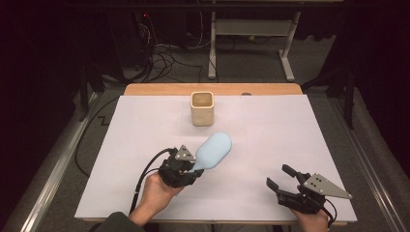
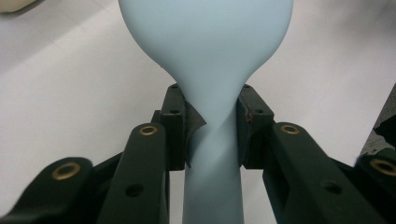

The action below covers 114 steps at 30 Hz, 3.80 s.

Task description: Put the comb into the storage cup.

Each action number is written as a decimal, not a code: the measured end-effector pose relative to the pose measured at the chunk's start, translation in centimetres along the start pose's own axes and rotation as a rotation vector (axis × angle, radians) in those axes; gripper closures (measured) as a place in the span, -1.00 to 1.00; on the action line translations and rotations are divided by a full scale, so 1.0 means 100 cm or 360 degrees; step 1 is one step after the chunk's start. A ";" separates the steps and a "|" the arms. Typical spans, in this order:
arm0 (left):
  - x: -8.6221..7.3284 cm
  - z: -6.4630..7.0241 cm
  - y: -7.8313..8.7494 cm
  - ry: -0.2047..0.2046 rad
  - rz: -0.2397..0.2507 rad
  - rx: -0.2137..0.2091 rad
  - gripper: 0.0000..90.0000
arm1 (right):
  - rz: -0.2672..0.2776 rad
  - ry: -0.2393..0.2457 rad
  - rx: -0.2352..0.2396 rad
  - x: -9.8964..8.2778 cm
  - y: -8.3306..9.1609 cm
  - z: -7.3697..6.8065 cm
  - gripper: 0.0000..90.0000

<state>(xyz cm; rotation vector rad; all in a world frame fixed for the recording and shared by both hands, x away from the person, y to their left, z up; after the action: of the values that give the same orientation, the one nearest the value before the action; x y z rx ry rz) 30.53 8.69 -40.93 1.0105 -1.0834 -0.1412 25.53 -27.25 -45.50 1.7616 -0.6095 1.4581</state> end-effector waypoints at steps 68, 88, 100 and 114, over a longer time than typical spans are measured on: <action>0.028 0.042 -0.041 -0.0162 0.0031 -0.0099 0.53 | -0.0113 -0.0288 0.0358 0.020 -0.069 -0.032 -0.54; 0.031 0.048 -0.044 -0.0183 0.0057 -0.0102 0.53 | -0.0102 -0.0337 0.0372 0.026 -0.087 -0.036 -0.64; 0.031 0.044 -0.045 -0.0179 0.0049 -0.0083 0.54 | -0.0168 -0.0330 0.0354 0.035 -0.096 -0.039 -0.52; 0.032 0.034 -0.034 -0.0171 0.0058 -0.0033 0.54 | -0.0190 -0.0313 0.0438 0.064 -0.102 -0.047 -0.03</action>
<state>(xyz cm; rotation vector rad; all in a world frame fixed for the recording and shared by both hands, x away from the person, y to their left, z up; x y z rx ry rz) 30.74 2.88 -40.99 0.9729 -1.1951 -0.1782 31.90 -16.74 -41.52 2.1354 -0.4072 1.3462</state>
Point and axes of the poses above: each handheld gripper's, and its own axes: y roughly backward along the jaws, x roughly out of its top, z roughly to its right, the point moved 1 cm from there along -y, roughly forward along the jaws, and after that the axes turned 2 degrees about z, right-handed, at the moved point
